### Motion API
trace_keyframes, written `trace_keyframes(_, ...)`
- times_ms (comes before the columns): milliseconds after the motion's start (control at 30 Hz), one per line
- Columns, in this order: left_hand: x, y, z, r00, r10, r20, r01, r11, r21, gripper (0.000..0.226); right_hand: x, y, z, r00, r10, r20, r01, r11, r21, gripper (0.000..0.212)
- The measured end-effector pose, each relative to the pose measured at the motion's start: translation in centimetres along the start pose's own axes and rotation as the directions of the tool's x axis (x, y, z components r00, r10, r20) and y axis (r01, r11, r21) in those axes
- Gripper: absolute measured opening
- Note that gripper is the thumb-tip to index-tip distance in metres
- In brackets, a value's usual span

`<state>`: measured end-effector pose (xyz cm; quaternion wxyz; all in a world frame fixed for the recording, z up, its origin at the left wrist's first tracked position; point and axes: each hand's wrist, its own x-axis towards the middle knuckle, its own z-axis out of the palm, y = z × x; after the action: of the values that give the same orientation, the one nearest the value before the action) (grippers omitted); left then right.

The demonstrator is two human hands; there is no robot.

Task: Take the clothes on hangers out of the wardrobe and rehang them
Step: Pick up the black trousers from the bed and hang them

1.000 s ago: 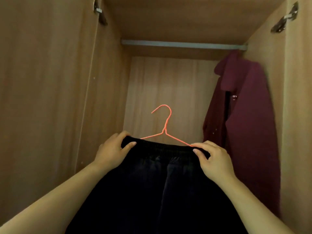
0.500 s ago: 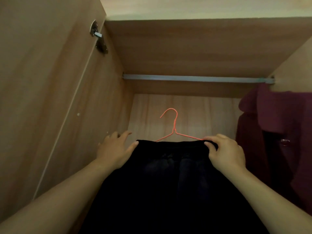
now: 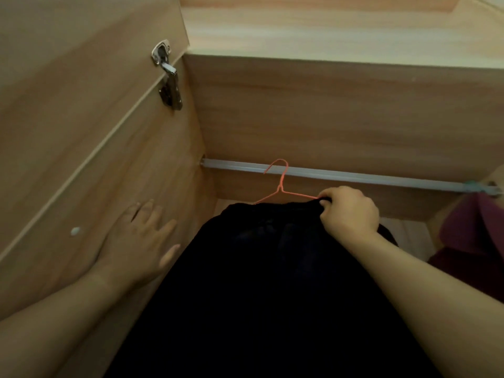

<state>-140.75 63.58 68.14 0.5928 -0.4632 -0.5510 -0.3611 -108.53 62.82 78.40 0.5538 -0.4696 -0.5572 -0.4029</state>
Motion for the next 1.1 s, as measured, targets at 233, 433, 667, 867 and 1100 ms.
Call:
trace_keyframes(233,0.4,-0.1,0.2,0.995,0.024,-0.098,-0.021,0.999,0.038,0.052,4.7,-2.8,3.9,1.0,-0.006,-0.021,0.007,0.999,0.051,0.02)
trace_keyframes(433,0.4,-0.2,0.4,0.998,0.026,-0.055,-0.021,0.996,0.087,0.055,7.7,-3.0,6.2,1.0,0.025,0.0,-0.025,0.999,0.027,0.017)
trace_keyframes(667,0.2,-0.4,0.5,0.998,0.041,-0.046,-0.034,0.99,0.138,0.054,5.6,-5.0,10.2,0.997,-0.053,0.062,0.048,0.995,0.084,0.018)
trace_keyframes(867,0.1,-0.5,0.7,0.994,0.068,-0.08,-0.055,0.987,0.153,0.07,4.4,-5.0,9.5,0.995,-0.084,0.057,0.074,0.984,0.16,0.02)
trace_keyframes(1100,-0.1,-0.5,0.4,0.992,0.094,-0.087,-0.084,0.991,0.107,0.055,2.1,-3.4,6.9,0.97,-0.215,0.117,0.165,0.926,0.34,0.05)
